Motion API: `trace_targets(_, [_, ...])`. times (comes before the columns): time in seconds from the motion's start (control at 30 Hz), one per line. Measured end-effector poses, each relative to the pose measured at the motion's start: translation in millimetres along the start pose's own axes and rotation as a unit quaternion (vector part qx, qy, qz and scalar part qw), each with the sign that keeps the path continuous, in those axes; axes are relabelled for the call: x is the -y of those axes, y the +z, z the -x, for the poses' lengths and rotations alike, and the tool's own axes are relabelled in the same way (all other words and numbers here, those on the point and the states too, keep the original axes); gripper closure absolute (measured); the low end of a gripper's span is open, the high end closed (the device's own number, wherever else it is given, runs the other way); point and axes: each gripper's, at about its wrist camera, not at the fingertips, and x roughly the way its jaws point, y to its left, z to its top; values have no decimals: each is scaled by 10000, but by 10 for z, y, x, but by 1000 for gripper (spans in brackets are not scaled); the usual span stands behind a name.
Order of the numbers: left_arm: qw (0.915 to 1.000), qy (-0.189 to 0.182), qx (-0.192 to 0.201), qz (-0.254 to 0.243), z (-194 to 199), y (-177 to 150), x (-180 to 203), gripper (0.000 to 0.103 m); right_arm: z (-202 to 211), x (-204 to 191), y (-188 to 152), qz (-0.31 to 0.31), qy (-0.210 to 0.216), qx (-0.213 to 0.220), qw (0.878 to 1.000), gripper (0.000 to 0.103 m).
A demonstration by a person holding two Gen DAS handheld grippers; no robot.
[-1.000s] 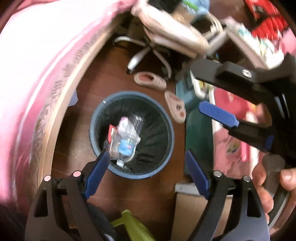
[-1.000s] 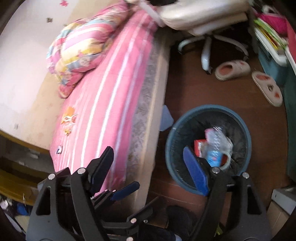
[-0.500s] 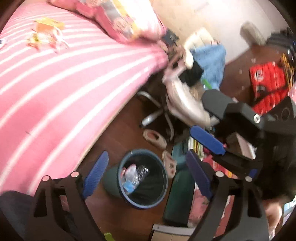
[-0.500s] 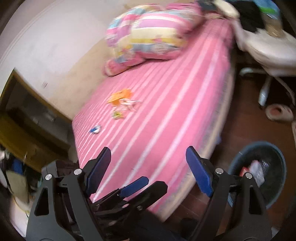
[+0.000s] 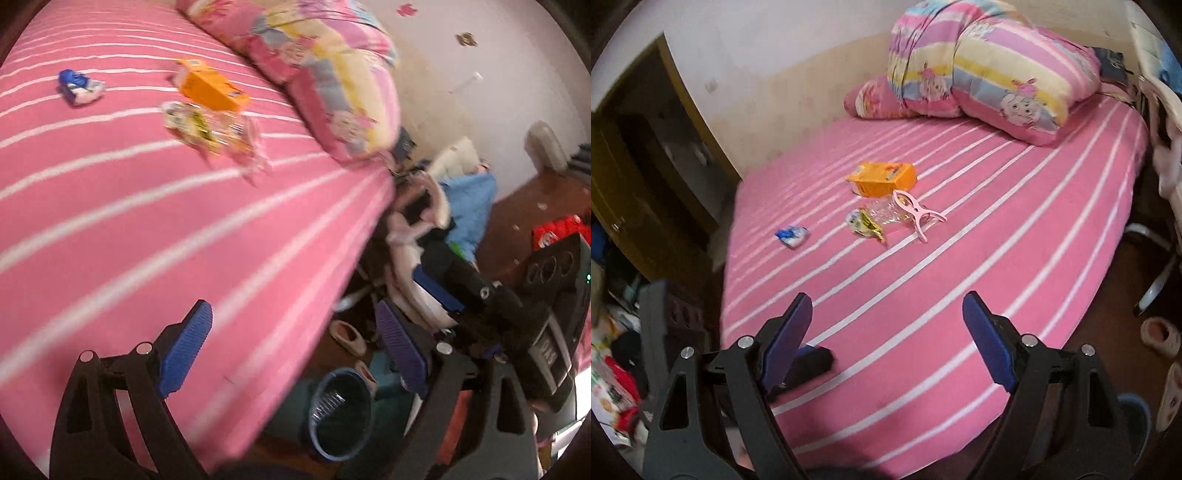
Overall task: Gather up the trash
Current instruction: 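Grasp the yellow-printed clear wrapper with the left tool while the right tool grasps the pink clothespin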
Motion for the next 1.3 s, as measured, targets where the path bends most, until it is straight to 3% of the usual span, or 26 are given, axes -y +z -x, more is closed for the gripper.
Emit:
trace_targets(0.17, [9998,67,73,157,-272,466,-383,15,-583,37,183,316,-217,-212,9990,20])
trace_targets(0.43, [9980,601,-36,169,-819,1176,-622,17,-1498,146,441,681,-564,-574,9944,32])
trace_targets(0.7, [9913,1255,-215,-326,-1316,1617,-704,37,-2132,127,615,930,-746,-816,9895,45])
trace_targets(0.8, [9891,1354,-185,-550,-1405,1648,-678,48,-2321,136,623,957,-812,-974,9873,64])
trace_targets(0.83, [9886,1357,-187,-620,-1434,1653,-669,57,-2372,150,625,943,-842,-1017,9868,82])
trace_targets(0.87, [9888,1321,-175,-672,-1448,1654,-672,61,-2397,155,626,934,-869,-1038,9864,93])
trace_targets(0.9, [9897,1244,-156,-692,-1453,1648,-677,77,-2416,180,633,878,-850,-1046,9870,97])
trace_targets(1.07, [9925,1001,0,-708,-1390,1586,-651,80,-2326,184,608,800,-820,-955,9888,97])
trace_targets(1.3, [9962,608,82,-622,-1092,1377,-564,80,-1864,86,484,800,-742,-781,9910,97])
